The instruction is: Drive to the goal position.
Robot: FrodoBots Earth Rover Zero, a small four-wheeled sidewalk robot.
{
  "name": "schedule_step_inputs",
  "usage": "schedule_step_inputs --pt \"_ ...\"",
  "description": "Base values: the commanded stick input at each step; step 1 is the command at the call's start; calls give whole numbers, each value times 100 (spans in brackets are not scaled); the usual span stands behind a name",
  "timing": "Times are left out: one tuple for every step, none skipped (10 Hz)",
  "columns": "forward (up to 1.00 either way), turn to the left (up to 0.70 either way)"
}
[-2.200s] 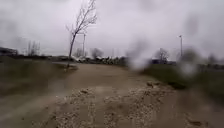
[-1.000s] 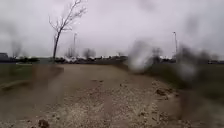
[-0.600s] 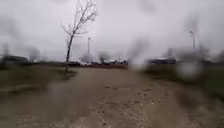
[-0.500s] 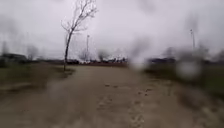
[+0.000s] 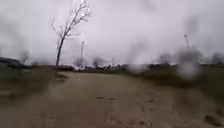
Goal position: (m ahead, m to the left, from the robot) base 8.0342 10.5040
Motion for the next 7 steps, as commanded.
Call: schedule_step_inputs --pt "100 0" --pt "100 0" --pt "100 0" --pt "100 0" --pt "100 0" --pt "100 0" --pt "100 0"
